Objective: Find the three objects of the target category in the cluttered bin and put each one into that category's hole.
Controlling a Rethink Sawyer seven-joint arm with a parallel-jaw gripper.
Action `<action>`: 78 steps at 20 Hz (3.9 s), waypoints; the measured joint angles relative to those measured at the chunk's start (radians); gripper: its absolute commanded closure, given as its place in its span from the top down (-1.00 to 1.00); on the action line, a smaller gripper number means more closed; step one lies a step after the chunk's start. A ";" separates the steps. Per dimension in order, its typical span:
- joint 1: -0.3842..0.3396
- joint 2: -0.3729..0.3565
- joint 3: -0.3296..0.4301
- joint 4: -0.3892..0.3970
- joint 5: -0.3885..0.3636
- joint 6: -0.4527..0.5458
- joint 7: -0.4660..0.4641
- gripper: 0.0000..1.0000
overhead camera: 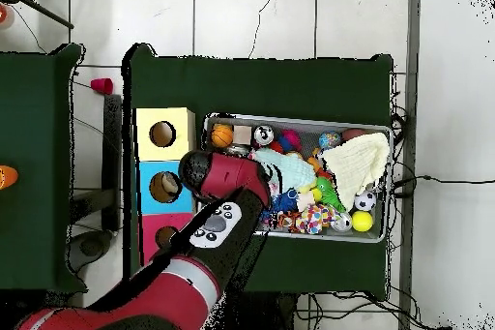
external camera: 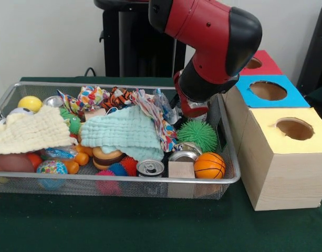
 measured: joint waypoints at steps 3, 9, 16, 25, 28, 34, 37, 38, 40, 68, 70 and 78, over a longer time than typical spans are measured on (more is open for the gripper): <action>0.041 0.020 -0.043 -0.013 0.000 0.001 0.000 1.00; 0.122 0.064 -0.115 -0.017 0.000 0.004 0.000 1.00; 0.156 0.089 -0.154 -0.018 0.007 0.004 0.000 1.00; 0.164 0.119 -0.193 -0.025 0.035 0.003 0.001 -1.00; 0.167 0.126 -0.208 -0.035 0.038 0.005 0.001 -1.00; 0.177 0.153 -0.232 -0.040 0.043 0.015 0.001 -1.00; 0.182 0.160 -0.241 -0.041 0.054 0.016 0.006 -1.00; 0.183 0.163 -0.244 -0.041 0.058 0.017 0.008 -1.00; 0.187 0.166 -0.247 -0.041 0.066 0.020 0.010 -1.00; 0.191 0.022 -0.249 -0.071 0.070 0.393 0.010 -1.00; 0.189 0.013 -0.249 -0.071 0.070 0.392 0.010 -1.00; 0.171 0.014 -0.248 -0.067 0.070 0.330 0.010 1.00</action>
